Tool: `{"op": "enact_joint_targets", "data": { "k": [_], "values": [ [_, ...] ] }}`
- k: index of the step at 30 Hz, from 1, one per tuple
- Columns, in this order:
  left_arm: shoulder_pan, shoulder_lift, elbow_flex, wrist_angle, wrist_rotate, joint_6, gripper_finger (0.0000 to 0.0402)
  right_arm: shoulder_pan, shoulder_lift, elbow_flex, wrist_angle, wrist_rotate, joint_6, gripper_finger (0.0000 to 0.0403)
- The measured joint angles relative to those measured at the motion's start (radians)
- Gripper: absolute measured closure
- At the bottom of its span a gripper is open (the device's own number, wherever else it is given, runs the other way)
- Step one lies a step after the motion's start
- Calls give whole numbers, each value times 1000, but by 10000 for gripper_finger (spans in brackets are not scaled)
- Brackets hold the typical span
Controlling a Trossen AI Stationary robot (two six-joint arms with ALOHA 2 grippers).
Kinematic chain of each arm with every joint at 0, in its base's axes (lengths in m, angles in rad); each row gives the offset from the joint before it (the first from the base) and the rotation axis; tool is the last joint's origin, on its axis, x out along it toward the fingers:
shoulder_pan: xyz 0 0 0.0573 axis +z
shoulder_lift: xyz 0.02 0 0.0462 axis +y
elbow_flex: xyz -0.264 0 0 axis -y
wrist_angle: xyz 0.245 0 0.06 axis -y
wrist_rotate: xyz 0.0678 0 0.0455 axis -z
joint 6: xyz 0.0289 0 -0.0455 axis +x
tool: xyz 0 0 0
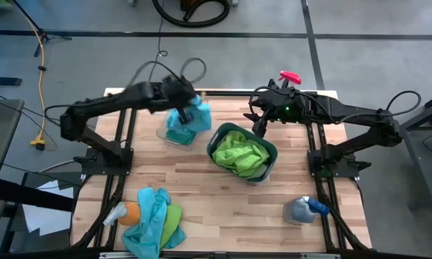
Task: Sort microfiber towel by color & place in baskets
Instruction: Put the blue microfiber towel into the transparent bin
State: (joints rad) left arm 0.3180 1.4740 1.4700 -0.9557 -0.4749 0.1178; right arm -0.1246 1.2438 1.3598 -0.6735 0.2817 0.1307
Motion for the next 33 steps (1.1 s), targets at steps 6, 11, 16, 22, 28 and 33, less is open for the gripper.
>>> {"op": "enact_joint_targets", "data": {
  "k": [6,11,16,22,28,33],
  "values": [
    [111,-73,0,-104,-67,25,401,0,0,0,0,0,11,185],
    [181,-72,-38,-161,-112,34,401,0,0,0,0,0,27,185],
    [209,-69,-156,-179,-229,19,401,0,0,0,0,0,29,185],
    [213,-69,-261,-171,-319,-31,401,0,0,0,0,0,28,185],
    [213,-91,-265,-121,-502,-26,401,0,0,0,0,0,27,185],
    [226,-171,-265,-33,-587,14,401,0,0,0,0,-1,40,185]
  ]
}}
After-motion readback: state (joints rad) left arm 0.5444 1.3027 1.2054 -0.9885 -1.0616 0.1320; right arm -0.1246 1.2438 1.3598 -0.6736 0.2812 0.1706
